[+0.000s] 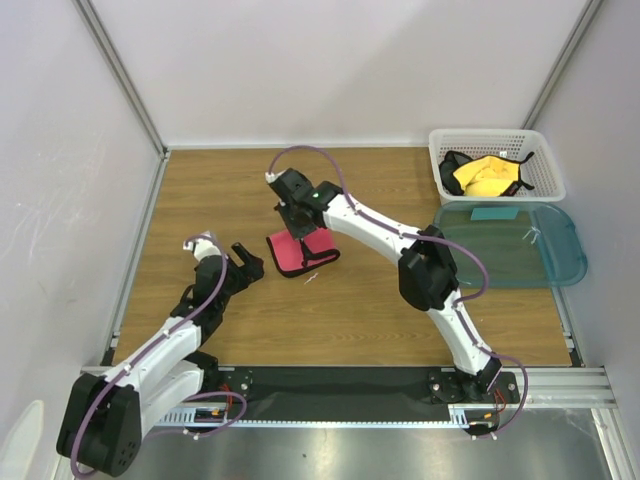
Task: Fold and stack the towels
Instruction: Fold the towel
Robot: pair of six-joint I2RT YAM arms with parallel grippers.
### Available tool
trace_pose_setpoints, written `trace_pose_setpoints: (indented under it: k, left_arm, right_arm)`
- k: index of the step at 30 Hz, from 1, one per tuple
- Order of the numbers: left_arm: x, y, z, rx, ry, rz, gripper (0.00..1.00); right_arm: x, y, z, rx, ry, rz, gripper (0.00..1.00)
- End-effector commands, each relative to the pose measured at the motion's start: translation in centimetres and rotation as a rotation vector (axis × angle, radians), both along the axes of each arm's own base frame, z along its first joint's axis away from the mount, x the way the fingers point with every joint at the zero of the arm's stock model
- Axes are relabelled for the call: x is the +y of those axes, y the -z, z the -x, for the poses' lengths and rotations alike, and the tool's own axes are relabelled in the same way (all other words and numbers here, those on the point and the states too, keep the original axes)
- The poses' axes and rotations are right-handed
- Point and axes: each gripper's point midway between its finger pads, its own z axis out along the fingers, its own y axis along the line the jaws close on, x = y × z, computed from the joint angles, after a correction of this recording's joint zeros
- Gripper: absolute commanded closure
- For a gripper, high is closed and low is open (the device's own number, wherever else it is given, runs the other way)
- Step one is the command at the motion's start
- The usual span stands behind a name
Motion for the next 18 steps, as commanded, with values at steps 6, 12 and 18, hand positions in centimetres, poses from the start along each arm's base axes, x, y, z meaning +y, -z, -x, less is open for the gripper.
trace_pose_setpoints:
  k: [6,12,18]
  left_arm:
    - [1.8,0.9,0.9,0.015,-0.041,-0.024,0.09]
    - [2.2,1.1,1.3,0.013,-0.056,-0.023,0.09]
    - [2.2,1.4,1.4,0.017,-0.051,-0.02,0.08]
  right_arm:
    - [3.7,-0.1,1.2,0.024,-0.095,-0.062,1.0]
    - [4.9,1.6,1.6,0.054,-0.118,-0.074,1.0]
    - [6.7,1.8,2.2,0.105,-0.149,-0.143,1.0]
